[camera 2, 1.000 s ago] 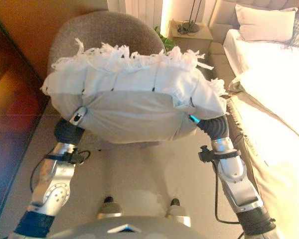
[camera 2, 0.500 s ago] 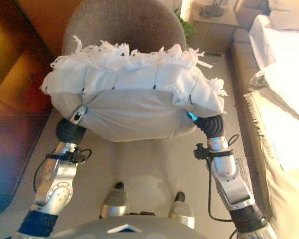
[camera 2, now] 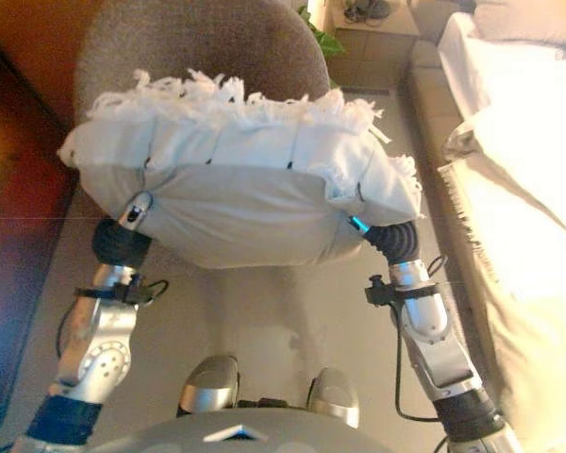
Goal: Pick up the cushion and take it to the sofa
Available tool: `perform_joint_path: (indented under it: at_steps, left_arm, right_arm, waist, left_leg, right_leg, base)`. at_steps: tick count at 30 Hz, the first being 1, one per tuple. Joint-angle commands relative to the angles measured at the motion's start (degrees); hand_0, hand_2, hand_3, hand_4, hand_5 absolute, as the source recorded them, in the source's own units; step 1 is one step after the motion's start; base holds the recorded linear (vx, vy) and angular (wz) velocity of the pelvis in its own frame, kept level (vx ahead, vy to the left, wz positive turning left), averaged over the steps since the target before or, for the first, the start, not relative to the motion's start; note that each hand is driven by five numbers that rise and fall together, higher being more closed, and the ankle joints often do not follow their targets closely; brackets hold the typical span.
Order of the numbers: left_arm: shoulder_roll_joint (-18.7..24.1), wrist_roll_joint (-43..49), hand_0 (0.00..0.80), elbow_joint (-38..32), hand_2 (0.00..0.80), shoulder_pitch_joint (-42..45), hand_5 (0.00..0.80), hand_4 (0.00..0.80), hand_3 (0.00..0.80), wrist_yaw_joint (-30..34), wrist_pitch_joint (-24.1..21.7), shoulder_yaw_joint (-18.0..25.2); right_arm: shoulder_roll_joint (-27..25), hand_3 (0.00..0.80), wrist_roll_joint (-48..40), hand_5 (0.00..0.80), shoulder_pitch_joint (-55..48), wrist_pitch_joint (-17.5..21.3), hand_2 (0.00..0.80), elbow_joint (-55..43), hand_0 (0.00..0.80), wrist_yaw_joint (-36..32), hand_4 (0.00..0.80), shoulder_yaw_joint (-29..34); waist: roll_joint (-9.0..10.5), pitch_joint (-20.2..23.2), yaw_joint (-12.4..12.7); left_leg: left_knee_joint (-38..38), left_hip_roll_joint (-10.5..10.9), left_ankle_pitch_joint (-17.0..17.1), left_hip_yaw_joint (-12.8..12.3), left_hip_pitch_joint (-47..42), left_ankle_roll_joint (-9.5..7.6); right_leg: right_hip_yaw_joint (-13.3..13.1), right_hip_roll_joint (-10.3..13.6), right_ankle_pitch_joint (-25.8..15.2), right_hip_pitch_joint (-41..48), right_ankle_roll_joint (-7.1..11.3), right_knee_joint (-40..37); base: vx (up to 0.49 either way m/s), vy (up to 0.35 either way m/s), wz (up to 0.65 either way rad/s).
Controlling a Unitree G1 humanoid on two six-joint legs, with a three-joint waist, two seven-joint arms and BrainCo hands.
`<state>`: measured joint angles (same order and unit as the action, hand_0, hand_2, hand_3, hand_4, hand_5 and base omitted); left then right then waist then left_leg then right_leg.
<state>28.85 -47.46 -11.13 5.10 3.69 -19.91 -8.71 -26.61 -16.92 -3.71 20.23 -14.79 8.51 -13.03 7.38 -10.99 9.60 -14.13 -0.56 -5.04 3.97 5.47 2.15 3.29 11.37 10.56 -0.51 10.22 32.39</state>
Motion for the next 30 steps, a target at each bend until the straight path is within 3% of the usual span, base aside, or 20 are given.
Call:
perform_joint_path:
  at_steps: [1, 2, 4, 7, 10, 11, 13, 15, 17, 18, 19, 20, 21, 23, 25, 26, 27, 29, 30]
  left_arm:
    - [-2.28, 2.84, 0.8, -5.86, 0.8, -7.15, 0.8, 0.8, 0.8, 3.91, -1.58, -1.4]
    - [-2.61, 2.23, 0.8, -5.73, 0.8, -6.94, 0.8, 0.8, 0.8, 4.62, -0.77, -1.33]
    - [-3.78, 2.25, 0.8, -5.39, 0.8, -6.27, 0.8, 0.8, 0.8, 8.01, -0.01, -1.48]
    - [-3.49, 1.82, 0.8, -5.66, 0.8, -5.27, 0.8, 0.8, 0.8, 10.08, -0.8, -2.01]
    - [-2.8, 1.22, 0.8, -5.06, 0.8, -7.05, 0.8, 0.8, 0.8, 7.96, -1.33, -3.58]
    - [-2.86, 1.24, 0.8, -4.88, 0.8, -7.32, 0.8, 0.8, 0.8, 7.73, -1.48, -3.75]
    - [-3.04, 1.01, 0.8, -4.36, 0.8, -8.95, 0.8, 0.8, 0.8, 6.8, -2.48, -4.17]
    - [-3.46, 0.96, 0.8, -3.98, 0.8, -9.06, 0.8, 0.8, 0.8, 5.22, -3.1, -4.62]
    - [-3.8, -0.44, 0.8, -3.81, 0.8, -8.26, 0.8, 0.8, 0.8, 3.36, -2.48, -4.98]
    - [-4.02, -0.99, 0.8, -3.86, 0.8, -7.39, 0.8, 0.8, 0.8, 3.38, -2.61, -4.89]
    - [-4.74, -0.15, 0.8, -4.55, 0.8, -6.41, 0.8, 0.8, 0.8, 3.43, -3.29, -4.84]
    - [-5.46, 0.79, 0.8, -5.32, 0.8, -5.89, 0.8, 0.8, 0.8, 3.38, -3.74, -4.92]
    - [-5.9, 1.52, 0.8, -5.68, 0.8, -5.71, 0.8, 0.8, 0.8, 3.19, -3.99, -5.09]
    - [-6.86, 2.26, 0.8, -5.85, 0.8, -5.88, 0.8, 0.8, 0.8, 1.95, -3.47, -5.57]
    - [-6.77, 2.44, 0.8, -6.28, 0.8, -5.81, 0.8, 0.8, 0.8, 0.97, -2.58, -5.25]
    - [-6.12, 1.89, 0.8, -6.2, 0.8, -4.95, 0.8, 0.8, 0.8, 1.73, -2.53, -4.75]
    - [-5.86, 1.53, 0.8, -6.04, 0.8, -4.61, 0.8, 0.8, 0.8, 1.69, -2.6, -4.68]
    - [-5.82, 0.38, 0.8, -6.14, 0.8, -3.0, 0.8, 0.8, 0.8, 3.46, -2.5, -4.16]
    - [-5.9, 0.4, 0.8, -6.31, 0.8, -2.87, 0.8, 0.8, 0.8, 3.58, -2.29, -4.05]
  right_arm:
    - [-0.01, 0.8, 0.65, 0.8, 2.9, 6.11, 0.8, -3.74, 0.8, 0.66, 0.8, -0.84]
    - [0.22, 0.8, 0.93, 0.8, 2.48, 6.3, 0.8, -3.76, 0.8, 0.69, 0.8, -0.58]
    - [0.64, 0.8, 1.42, 0.8, 1.62, 6.92, 0.8, -3.59, 0.8, 0.54, 0.8, 0.36]
    - [0.03, 0.8, 0.12, 0.8, 0.95, 7.45, 0.8, -3.04, 0.8, 0.19, 0.8, 1.69]
    - [-0.76, 0.8, -0.63, 0.8, 0.73, 7.92, 0.8, -3.44, 0.8, -0.75, 0.8, 2.19]
    - [-0.81, 0.8, -0.65, 0.8, 0.75, 8.05, 0.8, -3.49, 0.8, -1.02, 0.8, 2.2]
    - [-2.1, 0.8, -0.48, 0.8, 1.58, 8.28, 0.8, -4.04, 0.8, -1.63, 0.8, 2.09]
    - [-3.07, 0.8, -1.06, 0.8, 2.58, 7.15, 0.8, -3.91, 0.8, -1.45, 0.8, 2.13]
    - [-4.18, 0.8, -2.46, 0.8, 3.57, 4.3, 0.8, -4.04, 0.8, -1.83, 0.8, 2.56]
    - [-4.57, 0.8, -3.13, 0.8, 3.54, 3.19, 0.8, -4.2, 0.8, -3.16, 0.8, 3.03]
    - [-5.0, 0.8, -3.74, 0.8, 3.09, 3.31, 0.8, -3.95, 0.8, -5.39, 0.8, 3.58]
    - [-5.15, 0.8, -3.83, 0.8, 2.36, 3.72, 0.8, -3.76, 0.8, -6.99, 0.8, 4.18]
    - [-5.07, 0.8, -3.6, 0.8, 1.77, 4.0, 0.8, -3.59, 0.8, -7.79, 0.8, 4.61]
    - [-5.38, 0.8, -3.11, 0.8, 1.47, 5.46, 0.8, -2.3, 0.8, -7.74, 0.8, 4.31]
    - [-6.01, 0.8, -3.11, 0.8, 2.4, 5.65, 0.8, -2.33, 0.8, -6.6, 0.8, 3.09]
    - [-6.48, 0.8, -2.75, 0.8, 3.7, 5.02, 0.8, -2.36, 0.8, -4.98, 0.8, 1.85]
    - [-6.52, 0.8, -2.65, 0.8, 4.23, 4.61, 0.8, -2.19, 0.8, -4.84, 0.8, 1.4]
    - [-6.39, 0.8, -1.45, 0.8, 5.68, 3.95, 0.8, -1.19, 0.8, -2.84, 0.8, -0.31]
    - [-6.27, 0.8, -1.44, 0.8, 5.79, 3.63, 0.8, -1.25, 0.8, -2.65, 0.8, -0.43]
  waist:
    - [-3.0, 3.2, -4.12]
    - [-3.01, 2.7, -4.94]
    - [-2.41, 1.72, -7.01]
    - [-2.94, 1.08, -8.63]
    - [-3.53, 0.47, -10.5]
    - [-3.58, 0.31, -10.68]
    - [-2.52, 0.04, -11.37]
    - [-2.55, 1.01, -11.5]
    - [-3.28, 2.97, -11.88]
    - [-3.88, 4.08, -12.11]
    - [-4.27, 4.93, -12.16]
    - [-3.74, 5.01, -11.9]
    - [-3.0, 4.83, -11.58]
    - [-0.79, 2.64, -9.06]
    - [0.18, 1.62, -7.59]
    - [-0.09, 1.31, -6.43]
    - [-0.24, 1.1, -6.09]
    - [-2.34, 1.13, -3.57]
    - [-2.52, 1.34, -3.35]
  left_leg:
    - [9.72, 3.9, 4.33, 0.28, -3.81, -4.24]
    - [9.18, 4.43, 3.04, 0.44, -4.73, -4.44]
    - [6.77, 6.2, -1.79, 1.48, -7.2, -4.79]
    - [3.49, 6.66, -6.51, 2.01, -9.41, -5.25]
    - [0.55, 6.53, -10.16, 2.75, -11.25, -5.91]
    - [0.02, 6.5, -10.71, 2.84, -11.36, -5.98]
    - [-6.1, 6.85, -16.46, 3.12, -11.25, -6.84]
    - [-8.35, 5.9, -18.02, 3.01, -12.76, -6.76]
    - [-9.79, 2.66, -14.03, 3.07, -17.12, -4.83]
    - [-12.24, 0.75, -8.89, 2.68, -18.2, -3.0]
    - [-17.63, -0.27, -0.73, 0.51, -16.71, -0.34]
    - [-24.13, -0.3, 3.59, -1.1, -12.75, 1.22]
    - [-28.2, -0.17, 4.44, -2.04, -8.35, 1.57]
    - [-30.55, 1.51, 1.62, -4.69, 1.67, 0.14]
    - [-26.26, 2.21, 1.54, -6.34, 4.03, -0.3]
    - [-17.16, 0.4, 2.45, -8.06, 3.56, -0.08]
    - [-13.63, -0.3, 3.17, -8.62, 2.6, 0.18]
    - [3.16, -1.16, 8.0, -4.42, 0.9, 1.73]
    - [5.61, -1.31, 8.75, -3.88, 0.59, 1.93]
  right_leg:
    - [4.68, -5.35, -10.49, -1.96, -3.59, -22.57]
    - [4.5, -4.42, -12.69, -2.59, -3.19, -25.15]
    - [2.29, -0.82, -21.38, -6.9, -0.96, -32.56]
    - [0.05, 2.17, -26.1, -9.45, 0.29, -37.38]
    - [-3.34, 3.55, -26.75, -13.35, 0.5, -37.39]
    - [-3.48, 3.61, -26.91, -13.26, 0.47, -37.39]
    - [-3.62, 4.13, -26.39, -11.29, 0.25, -37.07]
    - [-2.94, 3.94, -25.51, -10.59, 0.16, -34.67]
    - [-2.49, 2.52, -24.34, -10.6, -0.62, -30.4]
    - [-1.61, 1.46, -23.15, -10.17, -1.33, -29.17]
    - [0.37, 0.56, -21.79, -8.43, -2.53, -29.64]
    - [1.33, 0.21, -20.84, -6.05, -3.89, -30.45]
    - [1.9, 0.29, -20.52, -4.4, -4.67, -31.13]
    - [3.94, 0.42, -19.58, 0.51, -5.45, -33.38]
    - [4.9, 0.18, -18.56, 2.15, -5.47, -34.25]
    - [6.39, -0.9, -17.34, 3.39, -5.31, -35.01]
    - [6.82, -1.2, -16.89, 3.89, -5.25, -35.2]
    - [6.96, -3.93, -14.51, 6.18, -5.06, -35.45]
    - [7.06, -4.21, -14.22, 6.31, -5.11, -35.45]
  base:
    - [0.457, -0.115, -0.36]
    - [0.517, -0.153, -0.28]
    - [0.565, -0.188, 0.02]
    - [0.577, -0.215, 0.48]
    - [0.562, -0.242, 0.45]
    - [0.553, -0.277, 0.57]
    - [0.557, -0.341, 0.98]
    - [0.564, -0.344, 0.85]
    - [0.559, -0.297, 0.24]
    - [0.455, -0.287, 0.2]
    - [0.444, -0.342, 0.28]
    - [0.32, -0.312, 0.25]
    - [0.288, -0.318, 0.21]
    - [0.251, -0.271, 0.1]
    - [0.228, -0.169, 0.08]
    - [0.278, -0.117, -0.15]
    - [0.347, -0.066, -0.17]
    - [0.337, 0.032, 0.04]
    - [0.334, 0.031, 0.11]
